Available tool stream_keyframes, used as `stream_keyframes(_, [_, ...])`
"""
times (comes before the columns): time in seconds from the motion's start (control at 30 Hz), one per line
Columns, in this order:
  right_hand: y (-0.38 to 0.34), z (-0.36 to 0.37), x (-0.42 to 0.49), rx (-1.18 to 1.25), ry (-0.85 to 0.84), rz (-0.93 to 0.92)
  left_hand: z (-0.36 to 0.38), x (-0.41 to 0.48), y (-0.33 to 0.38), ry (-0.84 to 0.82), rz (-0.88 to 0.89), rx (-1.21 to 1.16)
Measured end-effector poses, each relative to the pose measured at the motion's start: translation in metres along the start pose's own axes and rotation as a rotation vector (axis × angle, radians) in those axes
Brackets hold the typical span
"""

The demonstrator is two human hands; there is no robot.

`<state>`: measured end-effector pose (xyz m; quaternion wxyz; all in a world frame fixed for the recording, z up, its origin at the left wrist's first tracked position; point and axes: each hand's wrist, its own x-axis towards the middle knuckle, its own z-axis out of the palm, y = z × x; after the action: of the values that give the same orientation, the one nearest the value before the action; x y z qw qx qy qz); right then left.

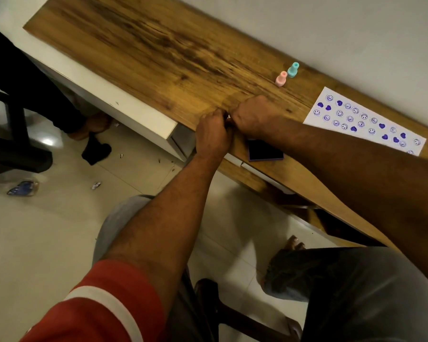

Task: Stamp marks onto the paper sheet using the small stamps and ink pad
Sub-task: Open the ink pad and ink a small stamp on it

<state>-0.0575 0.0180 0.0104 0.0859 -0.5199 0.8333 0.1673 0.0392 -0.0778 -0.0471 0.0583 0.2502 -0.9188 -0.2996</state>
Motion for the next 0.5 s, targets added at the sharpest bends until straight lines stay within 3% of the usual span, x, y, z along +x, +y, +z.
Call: stream_keyframes(0.5, [0.016, 0.005, 0.003, 0.019, 0.023, -0.137, -0.001, 0.006, 0.0, -0.059, 0.01, 0.039])
